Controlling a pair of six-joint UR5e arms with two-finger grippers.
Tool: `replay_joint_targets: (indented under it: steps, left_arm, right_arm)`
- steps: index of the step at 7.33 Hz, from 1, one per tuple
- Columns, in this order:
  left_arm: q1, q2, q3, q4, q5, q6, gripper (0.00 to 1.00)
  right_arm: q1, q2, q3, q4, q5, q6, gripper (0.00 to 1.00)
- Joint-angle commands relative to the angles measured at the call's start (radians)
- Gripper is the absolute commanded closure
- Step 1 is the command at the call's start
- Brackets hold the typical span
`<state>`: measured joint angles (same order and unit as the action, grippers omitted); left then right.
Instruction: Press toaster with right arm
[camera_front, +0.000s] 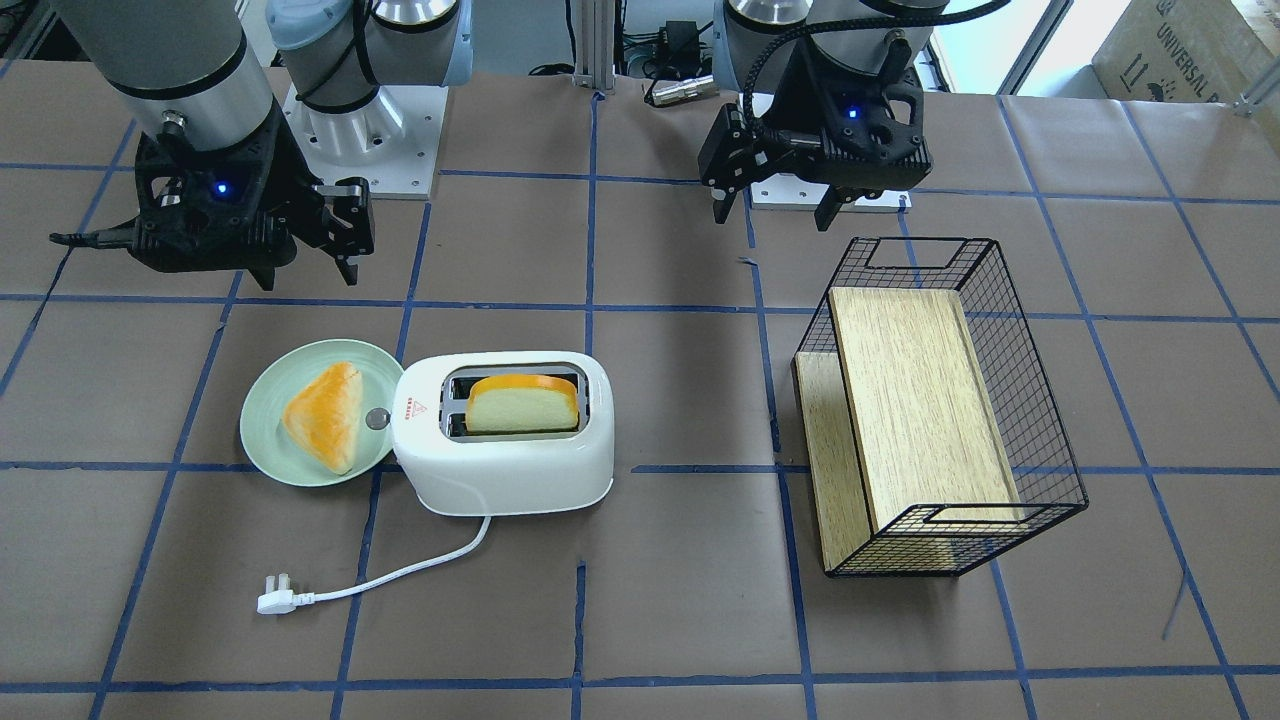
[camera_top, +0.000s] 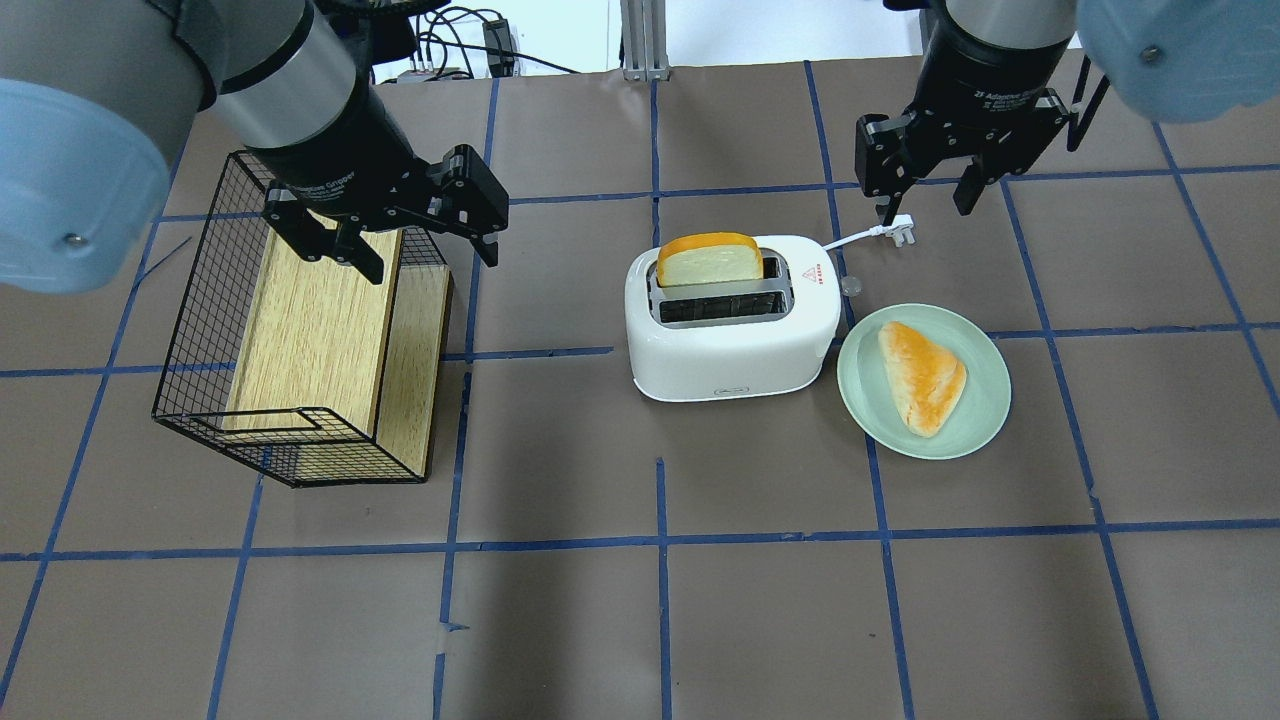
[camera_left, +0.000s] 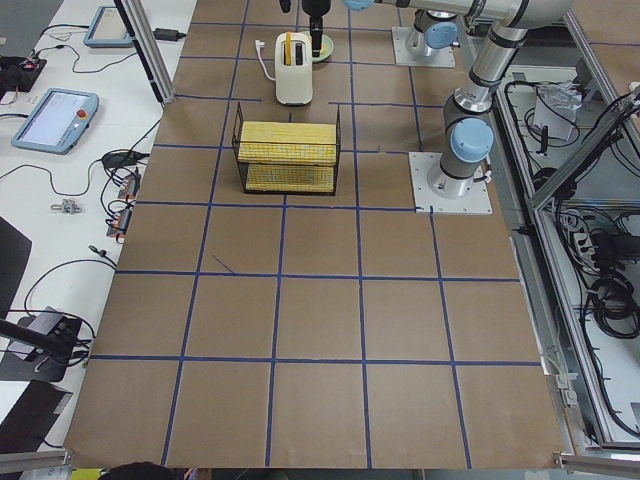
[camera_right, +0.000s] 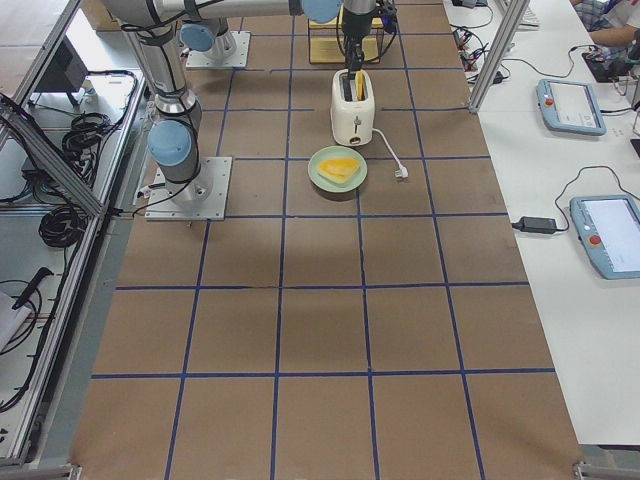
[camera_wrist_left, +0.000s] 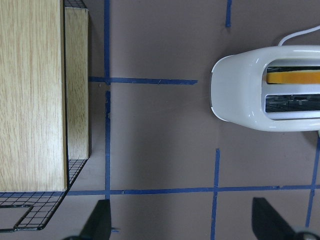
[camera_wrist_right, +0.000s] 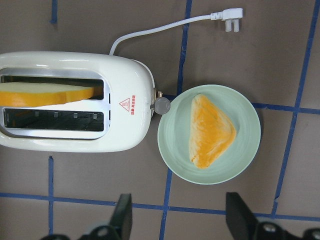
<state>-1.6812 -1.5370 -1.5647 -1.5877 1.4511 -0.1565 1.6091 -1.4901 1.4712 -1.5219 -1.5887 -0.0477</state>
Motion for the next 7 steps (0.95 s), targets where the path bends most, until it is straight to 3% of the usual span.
replay_joint_targets:
  steps: [1, 7]
  left_arm:
    - [0.0, 0.0, 0.0, 0.0, 0.0, 0.0, 0.0]
    - [0.0, 0.0, 0.0, 0.0, 0.0, 0.0, 0.0]
  right_arm:
    - [-0.002, 0.005, 0.003, -0.015, 0.01, 0.052, 0.21]
    - [-0.003, 0.004, 0.004, -0.014, 0.026, 0.062, 0.19]
